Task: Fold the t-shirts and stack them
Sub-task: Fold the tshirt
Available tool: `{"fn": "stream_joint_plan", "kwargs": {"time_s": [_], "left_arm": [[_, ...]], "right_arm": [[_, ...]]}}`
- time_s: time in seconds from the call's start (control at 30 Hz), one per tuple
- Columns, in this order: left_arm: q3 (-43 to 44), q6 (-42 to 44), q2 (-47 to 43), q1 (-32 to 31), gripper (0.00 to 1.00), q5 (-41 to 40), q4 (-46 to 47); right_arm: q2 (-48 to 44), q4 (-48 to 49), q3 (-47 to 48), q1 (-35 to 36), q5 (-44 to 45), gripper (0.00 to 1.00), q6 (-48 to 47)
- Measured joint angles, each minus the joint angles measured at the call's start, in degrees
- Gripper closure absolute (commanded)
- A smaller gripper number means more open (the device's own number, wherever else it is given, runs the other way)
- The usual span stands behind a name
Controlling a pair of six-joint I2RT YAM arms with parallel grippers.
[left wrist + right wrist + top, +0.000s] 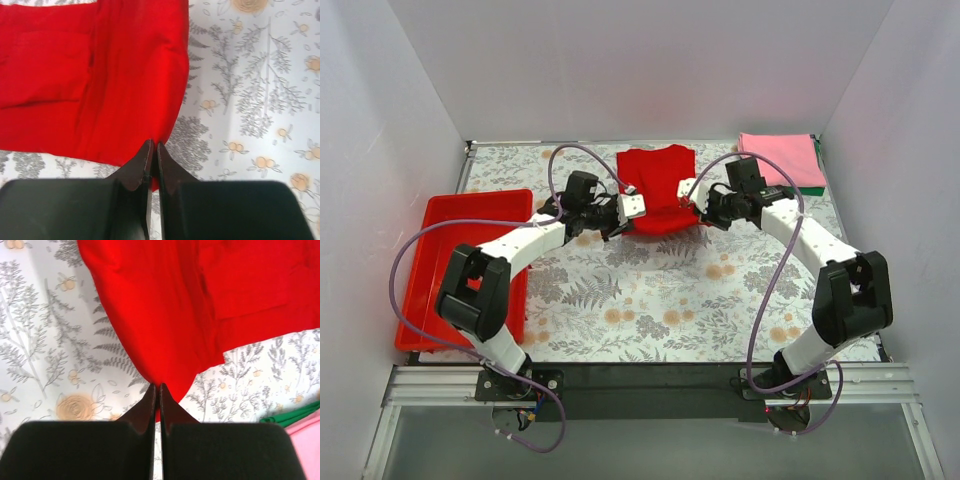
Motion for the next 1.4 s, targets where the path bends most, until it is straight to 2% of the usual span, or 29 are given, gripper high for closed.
{"fn": "stream_joint_plan", "kwargs": {"time_s": [0.17, 0.3, 0.43, 0.6, 0.73, 1.03, 1.4], "left_arm": [[-1.9, 1.2, -4.2, -1.2, 1.00, 1.5, -6.4], [-7.7, 0.8, -13.9, -5.6, 1.00, 3.1, -12.7], [-11.9, -3.6, -25.7, -10.1, 1.00, 6.3, -19.4], [-11.1, -8.8, -31.8, -10.1, 1.00, 8.0, -24.8], [-6.9, -10.4, -28.5, -8.0, 1.00, 8.7, -27.6], [3.5, -7.0, -11.7, 4.4, 1.00, 11.1, -29.8], [15.6, -1.2, 6.6, 12.0, 1.00, 14.5, -30.7]], "right_arm": [[-4.9, -5.5, -3.0, 0.5, -1.0, 0.99, -0.5], [-13.1, -11.5, -7.3, 2.3, -2.6, 0.99, -0.1], [-23.4, -19.3, -10.3, 5.4, -5.1, 0.99, 2.1], [-30.3, -26.9, -10.1, 7.9, -7.8, 0.99, 4.5], [-24.5, -29.8, -5.7, 7.9, -7.7, 0.99, 4.3], [-2.6, -30.2, 10.8, 5.9, -7.6, 0.99, -2.6], [19.5, -30.2, 28.7, 3.2, -8.3, 0.99, -9.5]]}}
